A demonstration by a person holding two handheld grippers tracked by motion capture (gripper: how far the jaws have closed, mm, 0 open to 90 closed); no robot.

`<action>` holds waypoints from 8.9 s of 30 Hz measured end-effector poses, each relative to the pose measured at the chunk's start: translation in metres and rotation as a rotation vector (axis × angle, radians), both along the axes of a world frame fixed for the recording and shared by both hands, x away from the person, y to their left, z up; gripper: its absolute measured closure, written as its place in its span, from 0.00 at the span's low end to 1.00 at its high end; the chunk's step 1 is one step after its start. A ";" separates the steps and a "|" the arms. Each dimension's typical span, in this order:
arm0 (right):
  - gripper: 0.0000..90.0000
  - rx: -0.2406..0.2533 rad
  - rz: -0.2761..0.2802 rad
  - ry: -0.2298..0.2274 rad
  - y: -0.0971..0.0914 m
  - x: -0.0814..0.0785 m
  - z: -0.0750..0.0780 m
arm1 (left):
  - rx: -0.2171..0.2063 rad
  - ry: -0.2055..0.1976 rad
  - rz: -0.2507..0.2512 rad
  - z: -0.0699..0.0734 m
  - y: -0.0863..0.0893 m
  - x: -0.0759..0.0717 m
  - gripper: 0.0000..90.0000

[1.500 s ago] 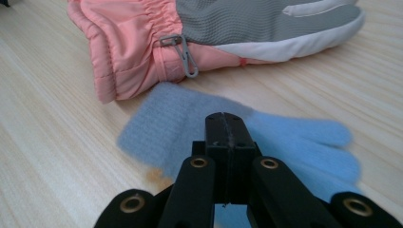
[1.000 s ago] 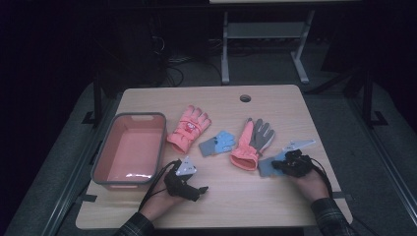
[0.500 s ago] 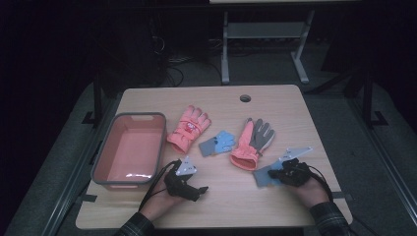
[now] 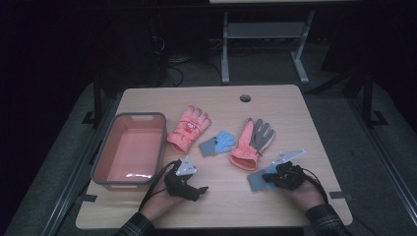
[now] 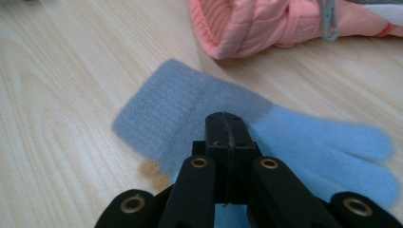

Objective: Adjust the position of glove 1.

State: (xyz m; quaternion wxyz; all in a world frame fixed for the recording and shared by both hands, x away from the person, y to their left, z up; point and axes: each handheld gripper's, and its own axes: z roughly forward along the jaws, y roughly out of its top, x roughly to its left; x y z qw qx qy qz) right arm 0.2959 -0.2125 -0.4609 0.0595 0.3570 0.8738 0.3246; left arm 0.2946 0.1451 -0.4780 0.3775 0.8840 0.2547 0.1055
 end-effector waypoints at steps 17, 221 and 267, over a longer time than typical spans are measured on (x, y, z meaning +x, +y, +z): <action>1.00 0.012 0.149 0.001 0.046 -0.014 0.000 | -0.005 0.001 0.001 0.000 0.000 0.000 0.14; 0.19 0.035 -0.215 -0.178 -0.060 0.010 -0.021 | -0.054 0.235 -0.162 0.040 -0.118 -0.002 0.97; 0.19 0.034 -0.213 -0.176 -0.060 0.009 -0.021 | 0.194 0.093 -0.254 0.016 -0.151 -0.009 0.16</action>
